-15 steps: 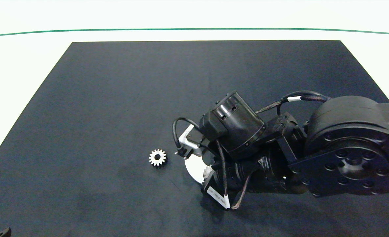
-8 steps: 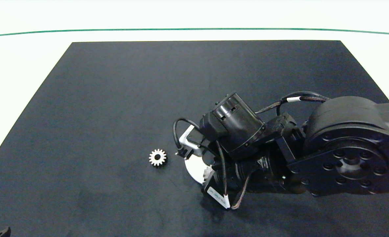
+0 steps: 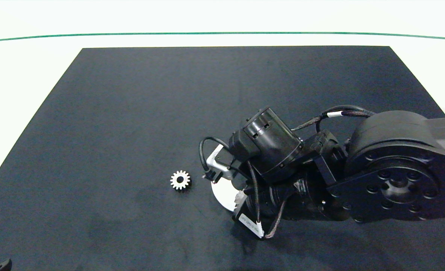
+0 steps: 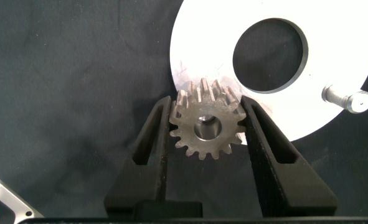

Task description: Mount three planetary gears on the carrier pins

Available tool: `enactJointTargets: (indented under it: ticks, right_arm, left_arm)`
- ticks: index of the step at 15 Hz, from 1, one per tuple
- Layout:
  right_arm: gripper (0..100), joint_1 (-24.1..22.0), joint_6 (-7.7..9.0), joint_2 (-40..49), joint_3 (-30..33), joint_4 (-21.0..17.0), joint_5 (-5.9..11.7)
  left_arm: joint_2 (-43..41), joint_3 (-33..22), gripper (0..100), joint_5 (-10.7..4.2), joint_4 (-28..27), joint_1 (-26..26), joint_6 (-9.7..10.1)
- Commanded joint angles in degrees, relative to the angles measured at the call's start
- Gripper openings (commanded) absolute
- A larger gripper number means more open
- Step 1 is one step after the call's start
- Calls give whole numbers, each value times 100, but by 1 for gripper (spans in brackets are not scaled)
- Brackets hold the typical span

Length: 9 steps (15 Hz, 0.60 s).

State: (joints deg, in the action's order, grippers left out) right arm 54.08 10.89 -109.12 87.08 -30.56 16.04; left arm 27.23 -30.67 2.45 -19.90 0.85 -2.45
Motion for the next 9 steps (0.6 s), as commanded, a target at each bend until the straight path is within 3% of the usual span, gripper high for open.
enactJointTargets:
  ticks: [1, 5, 7, 8, 9]
  right_arm:
    - [100, -2, -8, -4, 2, -11, 13]
    - [100, 50, -25, 110, 2, -29, 4]
    - [100, 15, -52, 1068, -42, -205, 13]
    - [100, -152, -95, 1551, -33, -345, 13]
    - [100, -723, -95, 1921, 2, -363, -13]
  left_arm:
    - [10, 9, 100, 1, -14, 3, -1]
    - [10, -9, 100, 1, -6, -6, -1]
    - [1, -9, 100, 1, -6, -6, -1]
    - [10, -18, 100, 1, -6, -6, -1]
    - [1, -18, 100, 1, -6, -24, -1]
